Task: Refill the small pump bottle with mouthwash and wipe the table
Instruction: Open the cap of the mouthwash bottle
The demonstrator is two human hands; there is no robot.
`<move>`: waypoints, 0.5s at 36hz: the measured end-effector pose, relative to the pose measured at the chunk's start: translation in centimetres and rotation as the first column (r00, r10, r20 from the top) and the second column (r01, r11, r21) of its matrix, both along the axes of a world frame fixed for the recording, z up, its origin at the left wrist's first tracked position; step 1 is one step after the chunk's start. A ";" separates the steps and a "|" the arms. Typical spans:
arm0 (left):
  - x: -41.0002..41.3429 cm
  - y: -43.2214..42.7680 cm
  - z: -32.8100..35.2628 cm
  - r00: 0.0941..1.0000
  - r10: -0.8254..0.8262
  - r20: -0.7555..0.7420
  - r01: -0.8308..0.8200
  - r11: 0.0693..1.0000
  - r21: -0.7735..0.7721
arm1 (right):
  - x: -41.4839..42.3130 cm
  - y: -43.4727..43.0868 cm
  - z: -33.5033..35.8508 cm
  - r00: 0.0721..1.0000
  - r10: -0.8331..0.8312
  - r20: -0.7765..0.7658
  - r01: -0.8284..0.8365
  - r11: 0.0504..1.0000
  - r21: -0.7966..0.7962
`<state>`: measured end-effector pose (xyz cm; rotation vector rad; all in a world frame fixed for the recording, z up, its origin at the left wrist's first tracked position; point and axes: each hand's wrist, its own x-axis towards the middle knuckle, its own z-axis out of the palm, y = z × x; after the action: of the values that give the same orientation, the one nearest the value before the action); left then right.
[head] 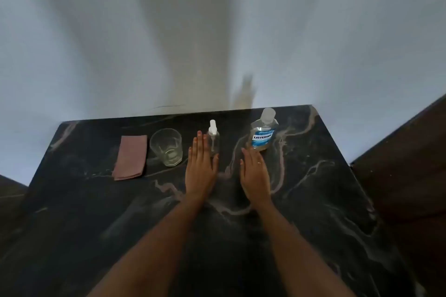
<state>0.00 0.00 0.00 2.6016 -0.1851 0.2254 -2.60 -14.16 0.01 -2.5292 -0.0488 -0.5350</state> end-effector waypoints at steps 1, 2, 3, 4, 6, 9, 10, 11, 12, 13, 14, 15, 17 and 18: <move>0.1 0.1 0.0 1.000 0.012 -0.025 -0.012 1.000 -0.029 | 0.0 -0.3 -0.2 1.000 -0.009 -0.022 0.010 0.999 0.053; 0.3 0.2 0.1 0.998 0.023 -0.063 -0.026 0.998 -0.059 | -0.1 -0.5 -0.1 0.999 -0.019 -0.041 0.023 0.996 0.086; 0.5 0.3 0.1 0.995 0.034 -0.093 -0.042 0.996 -0.079 | -0.1 -0.8 -0.2 0.998 -0.028 -0.051 0.033 0.994 0.105; 0.7 0.4 0.0 0.992 0.039 -0.116 -0.052 0.993 -0.104 | -0.1 -1.2 -0.2 0.996 -0.040 -0.081 0.049 0.993 0.105; 1.1 0.5 0.1 0.988 0.041 -0.148 -0.064 0.986 -0.156 | 0.3 -2.0 -0.3 0.992 -0.068 -0.105 0.080 0.990 0.116; 2.0 0.6 0.2 0.978 0.054 -0.202 -0.107 0.959 -0.261 | 1.2 -3.3 -0.6 0.981 -0.142 -0.132 0.156 0.982 0.103; 2.4 0.6 0.3 0.974 0.052 -0.220 -0.118 0.947 -0.299 | 1.5 -3.7 -0.8 0.973 -0.177 -0.147 0.194 0.974 0.113; 2.7 0.5 0.4 0.970 0.053 -0.237 -0.133 0.931 -0.340 | 1.9 -4.0 -1.0 0.962 -0.210 -0.174 0.235 0.962 0.137; 3.0 0.4 0.5 0.967 0.055 -0.250 -0.150 0.914 -0.376 | 2.3 -4.3 -1.1 0.949 -0.242 -0.204 0.279 0.945 0.173; 3.3 0.4 0.6 0.962 0.063 -0.265 -0.171 0.897 -0.408 | 2.8 -4.6 -1.1 0.932 -0.264 -0.248 0.321 0.920 0.227; 3.7 0.3 0.6 0.958 0.075 -0.276 -0.194 0.880 -0.434 | 3.3 -4.9 -1.1 0.919 -0.273 -0.284 0.354 0.887 0.295; 4.1 0.3 0.6 0.955 0.084 -0.284 -0.211 0.867 -0.451 | 3.9 -5.2 -1.0 0.910 -0.271 -0.314 0.379 0.851 0.364; 4.6 0.2 0.6 0.954 0.085 -0.287 -0.218 0.854 -0.472 | 5.1 -5.7 -1.0 0.905 -0.240 -0.350 0.391 0.793 0.467; 5.0 0.2 0.5 0.955 0.079 -0.287 -0.215 0.848 -0.484 | 5.7 -6.0 -0.9 0.907 -0.216 -0.361 0.384 0.776 0.500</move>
<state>4.96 0.17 0.47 2.0824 0.1558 -0.0160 3.05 -20.18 -0.92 -1.9989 0.5611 -0.2428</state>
